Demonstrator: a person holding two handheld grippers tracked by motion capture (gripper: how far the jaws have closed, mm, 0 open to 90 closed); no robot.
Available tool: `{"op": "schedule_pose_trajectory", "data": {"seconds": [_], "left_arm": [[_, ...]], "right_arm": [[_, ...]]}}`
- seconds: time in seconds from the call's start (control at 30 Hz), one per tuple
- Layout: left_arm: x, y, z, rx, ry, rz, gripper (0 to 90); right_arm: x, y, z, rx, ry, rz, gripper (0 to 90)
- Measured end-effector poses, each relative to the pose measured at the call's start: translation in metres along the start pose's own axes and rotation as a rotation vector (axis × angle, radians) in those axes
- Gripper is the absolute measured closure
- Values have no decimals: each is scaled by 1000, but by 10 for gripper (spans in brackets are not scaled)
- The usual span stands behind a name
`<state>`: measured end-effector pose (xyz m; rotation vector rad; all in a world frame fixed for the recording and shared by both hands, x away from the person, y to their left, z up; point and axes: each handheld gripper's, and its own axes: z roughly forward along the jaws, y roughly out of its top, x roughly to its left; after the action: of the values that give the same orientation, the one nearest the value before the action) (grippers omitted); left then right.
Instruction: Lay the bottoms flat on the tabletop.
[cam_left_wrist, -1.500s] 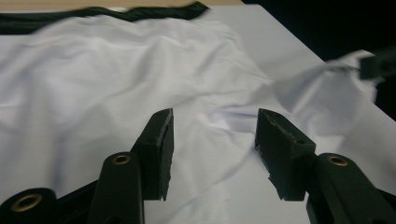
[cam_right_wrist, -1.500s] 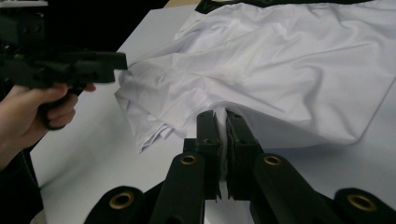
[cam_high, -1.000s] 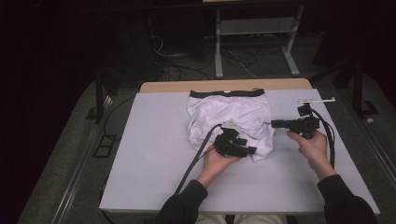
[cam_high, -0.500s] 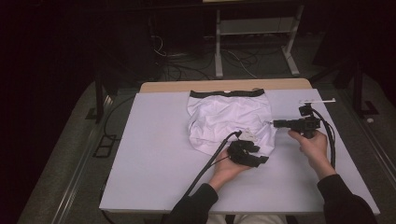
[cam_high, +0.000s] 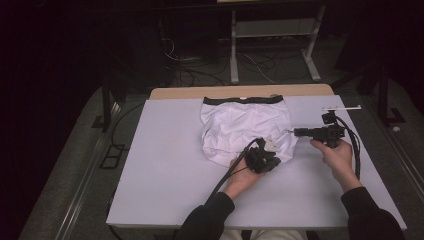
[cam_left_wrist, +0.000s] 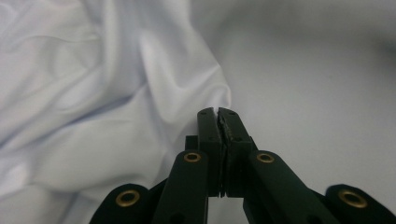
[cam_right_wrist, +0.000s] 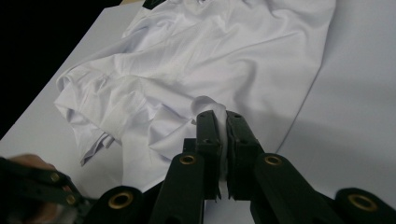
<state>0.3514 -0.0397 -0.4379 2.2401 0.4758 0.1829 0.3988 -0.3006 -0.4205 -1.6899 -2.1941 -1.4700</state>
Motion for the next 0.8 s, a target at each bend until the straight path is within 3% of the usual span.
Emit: {"op": "schedule_pose_trajectory", "data": {"seconds": [0.17, 0.27, 0.37, 0.6, 0.8], "left_arm": [[32, 18, -38, -84, -37, -148, 888], [53, 27, -59, -120, -26, -223, 888], [73, 30, -71, -139, -1, -287, 889], [112, 26, -64, -126, 46, -370, 889], [127, 23, -47, -89, 61, -398, 888]], "right_arm": [[4, 3, -1, -4, 19, 5, 843], [9, 7, -5, -20, 33, 12, 842], [14, 11, -7, -30, 44, 15, 842], [12, 15, 1, -37, 41, 13, 840], [8, 23, 18, -22, 36, 20, 835]]}}
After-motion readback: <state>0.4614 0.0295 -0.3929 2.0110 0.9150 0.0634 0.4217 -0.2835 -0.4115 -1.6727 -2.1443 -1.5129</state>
